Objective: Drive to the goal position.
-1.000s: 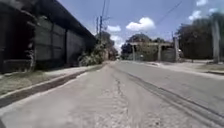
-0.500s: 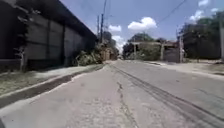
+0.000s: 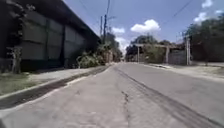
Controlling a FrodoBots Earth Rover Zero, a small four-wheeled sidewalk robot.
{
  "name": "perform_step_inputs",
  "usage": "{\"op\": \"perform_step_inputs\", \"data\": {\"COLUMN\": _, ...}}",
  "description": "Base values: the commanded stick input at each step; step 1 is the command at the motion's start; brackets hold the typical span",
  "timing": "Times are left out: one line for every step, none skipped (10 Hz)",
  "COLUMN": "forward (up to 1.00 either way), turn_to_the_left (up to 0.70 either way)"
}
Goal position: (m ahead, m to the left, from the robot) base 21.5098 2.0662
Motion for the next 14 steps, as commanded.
{"op": "perform_step_inputs", "data": {"forward": 1.00, "turn_to_the_left": -0.37}}
{"op": "perform_step_inputs", "data": {"forward": 1.00, "turn_to_the_left": -0.37}}
{"op": "perform_step_inputs", "data": {"forward": 1.00, "turn_to_the_left": -0.37}}
{"op": "perform_step_inputs", "data": {"forward": 1.00, "turn_to_the_left": -0.37}}
{"op": "perform_step_inputs", "data": {"forward": 1.00, "turn_to_the_left": -0.37}}
{"op": "perform_step_inputs", "data": {"forward": 1.00, "turn_to_the_left": -0.37}}
{"op": "perform_step_inputs", "data": {"forward": 1.00, "turn_to_the_left": -0.17}}
{"op": "perform_step_inputs", "data": {"forward": 1.00, "turn_to_the_left": 0.03}}
{"op": "perform_step_inputs", "data": {"forward": 1.00, "turn_to_the_left": 0.03}}
{"op": "perform_step_inputs", "data": {"forward": 1.00, "turn_to_the_left": 0.03}}
{"op": "perform_step_inputs", "data": {"forward": 1.00, "turn_to_the_left": 0.03}}
{"op": "perform_step_inputs", "data": {"forward": 1.00, "turn_to_the_left": 0.03}}
{"op": "perform_step_inputs", "data": {"forward": 1.00, "turn_to_the_left": 0.03}}
{"op": "perform_step_inputs", "data": {"forward": 1.00, "turn_to_the_left": 0.03}}
